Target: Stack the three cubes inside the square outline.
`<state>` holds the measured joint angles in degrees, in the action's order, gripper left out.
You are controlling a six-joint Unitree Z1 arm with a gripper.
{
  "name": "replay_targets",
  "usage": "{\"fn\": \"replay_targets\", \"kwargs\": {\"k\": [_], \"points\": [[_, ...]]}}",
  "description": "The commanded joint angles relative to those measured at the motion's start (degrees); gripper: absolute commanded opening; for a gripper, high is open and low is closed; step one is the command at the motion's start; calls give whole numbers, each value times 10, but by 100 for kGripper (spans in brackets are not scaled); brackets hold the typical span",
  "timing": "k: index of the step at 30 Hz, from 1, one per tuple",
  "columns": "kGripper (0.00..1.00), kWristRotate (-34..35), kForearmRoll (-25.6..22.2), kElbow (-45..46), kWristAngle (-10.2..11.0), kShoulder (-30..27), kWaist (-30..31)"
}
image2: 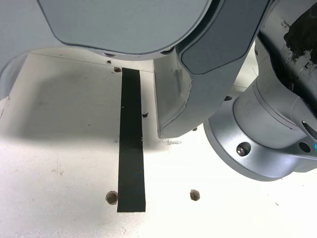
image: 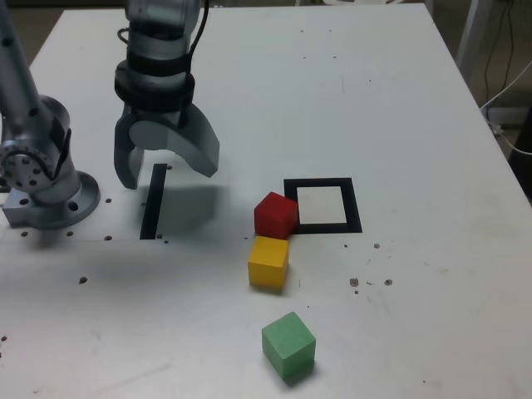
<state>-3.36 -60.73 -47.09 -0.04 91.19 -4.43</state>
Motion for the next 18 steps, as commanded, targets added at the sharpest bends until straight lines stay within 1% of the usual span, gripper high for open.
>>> {"fn": "replay_targets", "kwargs": {"k": [1, 11, 18], "points": [[100, -2, 0, 1, 0, 1, -1], [100, -3, -2, 0, 0, -1, -1], [100, -18, -3, -12, 1, 2, -1]]}}
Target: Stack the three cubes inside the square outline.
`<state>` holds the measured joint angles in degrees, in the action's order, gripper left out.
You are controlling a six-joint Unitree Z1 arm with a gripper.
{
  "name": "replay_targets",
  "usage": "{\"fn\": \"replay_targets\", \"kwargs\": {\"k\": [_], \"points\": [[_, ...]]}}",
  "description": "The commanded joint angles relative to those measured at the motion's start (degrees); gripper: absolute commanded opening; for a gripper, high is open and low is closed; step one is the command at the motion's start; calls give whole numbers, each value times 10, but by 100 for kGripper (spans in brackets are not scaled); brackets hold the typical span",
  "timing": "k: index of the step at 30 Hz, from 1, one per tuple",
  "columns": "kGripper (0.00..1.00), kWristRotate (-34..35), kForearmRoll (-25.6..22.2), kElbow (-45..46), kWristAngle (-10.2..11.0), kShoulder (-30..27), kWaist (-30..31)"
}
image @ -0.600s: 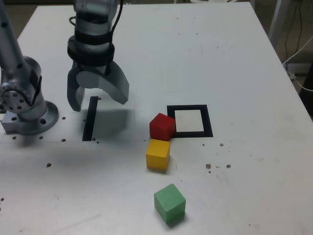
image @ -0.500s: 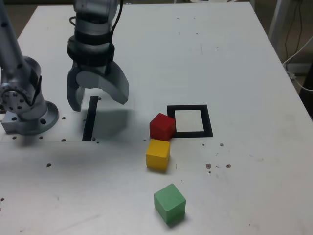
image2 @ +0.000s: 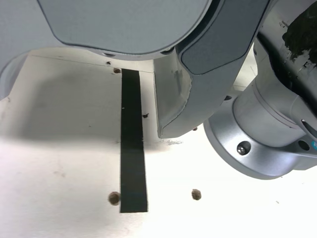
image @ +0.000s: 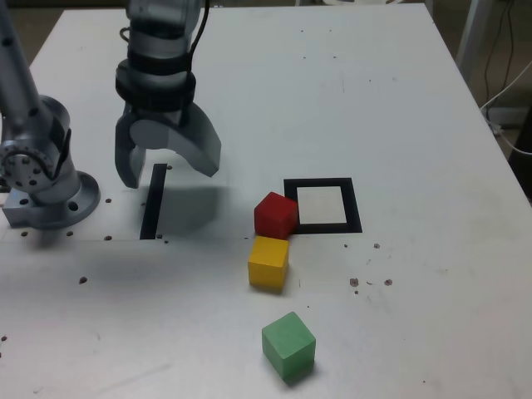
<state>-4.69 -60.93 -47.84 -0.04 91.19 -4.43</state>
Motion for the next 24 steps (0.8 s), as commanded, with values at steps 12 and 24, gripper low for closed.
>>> {"fn": "replay_targets", "kwargs": {"k": [12, 24], "points": [[100, -69, -13, -64, 14, 22, 10], [100, -115, -60, -176, 37, 61, 98]]}}
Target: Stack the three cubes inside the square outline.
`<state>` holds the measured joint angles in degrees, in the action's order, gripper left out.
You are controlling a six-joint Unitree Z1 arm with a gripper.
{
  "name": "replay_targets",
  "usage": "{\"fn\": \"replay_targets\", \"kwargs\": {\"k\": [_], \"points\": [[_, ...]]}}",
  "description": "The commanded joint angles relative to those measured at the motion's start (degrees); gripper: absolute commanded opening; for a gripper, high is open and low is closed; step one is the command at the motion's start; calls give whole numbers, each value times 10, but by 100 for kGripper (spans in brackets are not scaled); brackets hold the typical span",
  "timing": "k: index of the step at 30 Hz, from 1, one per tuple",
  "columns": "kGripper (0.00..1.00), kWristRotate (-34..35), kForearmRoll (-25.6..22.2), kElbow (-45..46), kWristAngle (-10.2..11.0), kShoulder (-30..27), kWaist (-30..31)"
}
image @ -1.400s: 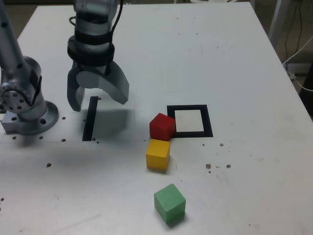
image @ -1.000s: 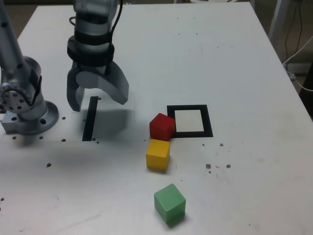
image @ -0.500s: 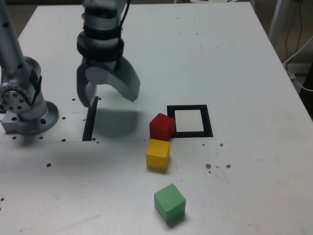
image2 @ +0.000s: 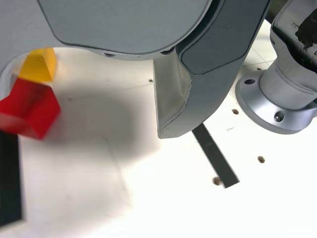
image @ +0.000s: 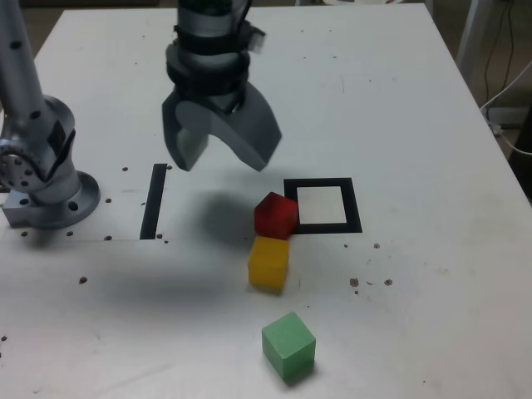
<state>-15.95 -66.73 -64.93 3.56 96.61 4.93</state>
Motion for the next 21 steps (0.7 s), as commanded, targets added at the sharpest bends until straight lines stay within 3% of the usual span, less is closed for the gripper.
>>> {"fn": "replay_targets", "kwargs": {"k": [1, 21], "points": [[100, -8, -6, -16, 1, 15, 14], [96, -31, -18, -95, 1, 119, 91]]}}
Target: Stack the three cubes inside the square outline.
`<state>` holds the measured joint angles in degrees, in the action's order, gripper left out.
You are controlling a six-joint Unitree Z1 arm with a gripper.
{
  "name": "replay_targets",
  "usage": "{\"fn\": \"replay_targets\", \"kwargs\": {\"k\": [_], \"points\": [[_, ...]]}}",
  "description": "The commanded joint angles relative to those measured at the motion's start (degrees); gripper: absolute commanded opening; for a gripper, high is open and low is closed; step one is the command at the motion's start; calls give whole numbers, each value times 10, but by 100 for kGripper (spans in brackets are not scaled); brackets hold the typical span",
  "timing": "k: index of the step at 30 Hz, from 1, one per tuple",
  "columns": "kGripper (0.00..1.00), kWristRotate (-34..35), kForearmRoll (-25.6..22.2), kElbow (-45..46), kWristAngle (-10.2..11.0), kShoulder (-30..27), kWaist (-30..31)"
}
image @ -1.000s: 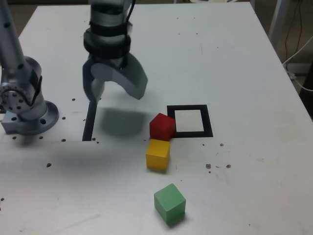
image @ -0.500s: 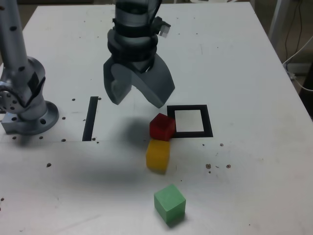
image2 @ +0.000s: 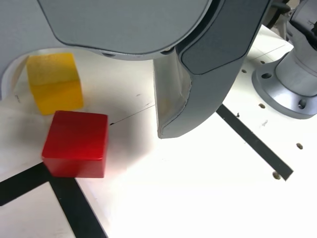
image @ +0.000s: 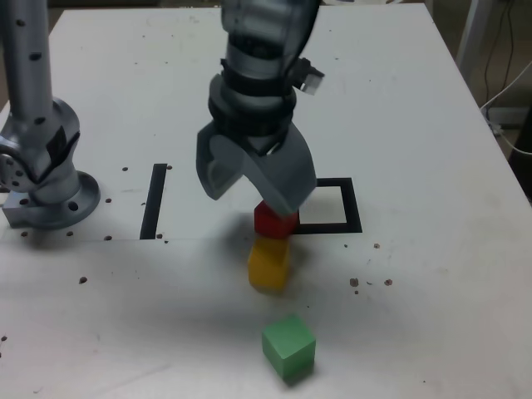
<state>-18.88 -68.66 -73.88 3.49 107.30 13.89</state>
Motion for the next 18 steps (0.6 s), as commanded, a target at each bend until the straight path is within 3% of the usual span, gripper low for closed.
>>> {"fn": "replay_targets", "kwargs": {"k": [1, 11, 18], "points": [[95, -3, 2, -8, 2, 18, 2], [87, -5, 13, -31, 10, 67, 2], [68, -5, 26, -35, 12, 85, -4]]}}
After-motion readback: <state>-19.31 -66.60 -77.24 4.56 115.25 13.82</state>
